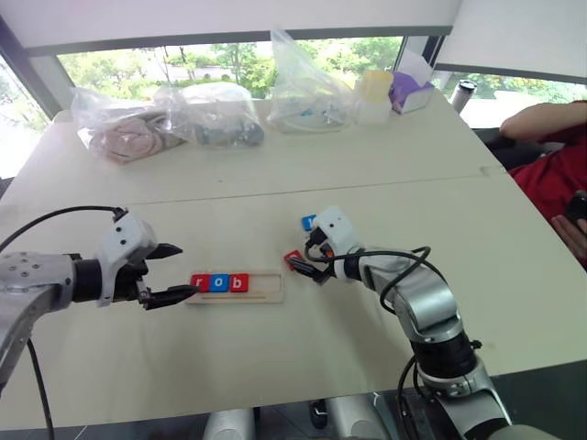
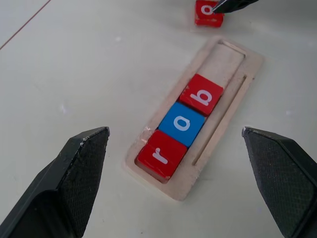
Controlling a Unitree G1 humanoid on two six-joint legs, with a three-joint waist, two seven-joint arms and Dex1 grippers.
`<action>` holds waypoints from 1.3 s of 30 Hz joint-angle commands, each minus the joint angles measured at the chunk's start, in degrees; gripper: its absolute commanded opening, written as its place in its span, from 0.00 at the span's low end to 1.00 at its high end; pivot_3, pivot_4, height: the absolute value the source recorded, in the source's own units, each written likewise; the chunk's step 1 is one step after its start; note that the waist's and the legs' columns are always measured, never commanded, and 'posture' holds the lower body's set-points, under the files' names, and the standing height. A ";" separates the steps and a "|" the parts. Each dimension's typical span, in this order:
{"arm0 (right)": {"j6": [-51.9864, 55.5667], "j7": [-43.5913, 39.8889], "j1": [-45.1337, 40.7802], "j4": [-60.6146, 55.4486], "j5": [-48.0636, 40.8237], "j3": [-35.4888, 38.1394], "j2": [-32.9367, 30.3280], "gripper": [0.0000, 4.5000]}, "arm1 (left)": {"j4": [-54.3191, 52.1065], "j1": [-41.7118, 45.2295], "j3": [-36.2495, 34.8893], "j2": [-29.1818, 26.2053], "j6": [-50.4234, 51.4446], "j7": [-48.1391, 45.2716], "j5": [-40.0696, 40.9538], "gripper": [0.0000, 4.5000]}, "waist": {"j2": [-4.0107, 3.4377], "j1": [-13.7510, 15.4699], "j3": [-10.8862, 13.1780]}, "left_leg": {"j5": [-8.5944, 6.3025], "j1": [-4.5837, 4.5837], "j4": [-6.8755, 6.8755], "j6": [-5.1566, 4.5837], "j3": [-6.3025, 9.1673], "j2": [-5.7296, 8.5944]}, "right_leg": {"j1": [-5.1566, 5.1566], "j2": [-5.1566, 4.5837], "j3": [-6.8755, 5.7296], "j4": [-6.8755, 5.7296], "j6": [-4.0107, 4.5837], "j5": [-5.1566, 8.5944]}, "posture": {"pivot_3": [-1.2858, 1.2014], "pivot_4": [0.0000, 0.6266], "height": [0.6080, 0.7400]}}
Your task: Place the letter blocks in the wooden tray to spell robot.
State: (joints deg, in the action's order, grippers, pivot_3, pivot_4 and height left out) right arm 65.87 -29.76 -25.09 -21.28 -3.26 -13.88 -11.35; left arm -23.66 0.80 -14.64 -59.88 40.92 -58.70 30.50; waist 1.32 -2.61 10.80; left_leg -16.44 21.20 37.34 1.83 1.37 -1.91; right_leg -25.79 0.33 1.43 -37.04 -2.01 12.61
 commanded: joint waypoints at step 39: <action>26.63 23.14 12.14 -23.42 -1.71 15.70 13.96 0.67 | 12.74 18.57 14.98 0.77 -8.61 -7.33 -7.48 1.00 | 0.10 -0.26 -0.06 | 0.00 0.09 -0.04 0.00 0.05 0.02 | -0.10 0.02 -0.01 0.02 0.03 0.07 | 0.52 0.24 1.00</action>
State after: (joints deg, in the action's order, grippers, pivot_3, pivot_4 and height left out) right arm 92.08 -6.87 -13.53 -44.29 -3.89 1.58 2.12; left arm -11.34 18.66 0.57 -58.40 33.35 -65.10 23.76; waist 1.43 -2.86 10.74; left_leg -16.44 21.29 37.30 1.83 1.42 -1.89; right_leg -25.89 0.35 1.41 -37.02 -1.99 12.68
